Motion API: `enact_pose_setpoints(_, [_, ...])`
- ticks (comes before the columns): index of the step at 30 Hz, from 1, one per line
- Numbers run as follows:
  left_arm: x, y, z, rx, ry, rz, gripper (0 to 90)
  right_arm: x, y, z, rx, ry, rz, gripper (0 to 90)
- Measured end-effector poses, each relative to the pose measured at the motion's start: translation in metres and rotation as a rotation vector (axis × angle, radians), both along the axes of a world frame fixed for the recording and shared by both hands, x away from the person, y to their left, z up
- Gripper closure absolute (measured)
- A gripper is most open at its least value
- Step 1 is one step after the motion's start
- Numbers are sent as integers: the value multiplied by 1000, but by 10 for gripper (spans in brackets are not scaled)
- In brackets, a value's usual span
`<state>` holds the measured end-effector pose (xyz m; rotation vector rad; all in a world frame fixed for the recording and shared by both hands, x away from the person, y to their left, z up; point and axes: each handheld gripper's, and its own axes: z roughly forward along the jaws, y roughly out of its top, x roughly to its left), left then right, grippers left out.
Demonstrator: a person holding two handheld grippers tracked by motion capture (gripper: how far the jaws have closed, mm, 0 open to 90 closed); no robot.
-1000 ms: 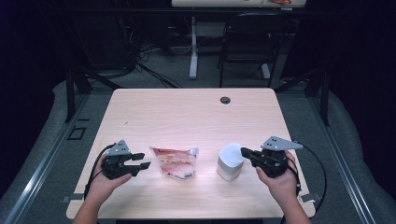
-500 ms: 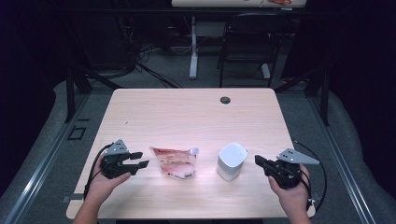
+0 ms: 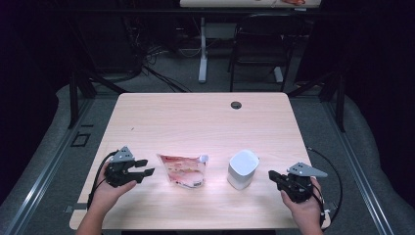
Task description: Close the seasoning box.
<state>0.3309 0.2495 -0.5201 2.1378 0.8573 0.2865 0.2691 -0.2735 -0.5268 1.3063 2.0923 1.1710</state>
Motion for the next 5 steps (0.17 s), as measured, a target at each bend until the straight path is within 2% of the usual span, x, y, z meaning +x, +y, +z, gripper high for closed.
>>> enact_pose_setpoints(3, [1,1,0,-5,-3,5,523,1,5,-3,-25,-6,17,852])
enact_pose_setpoints(5, [1,2,0,-5,0,10,521,1,6,-4,-31,-13,12,773])
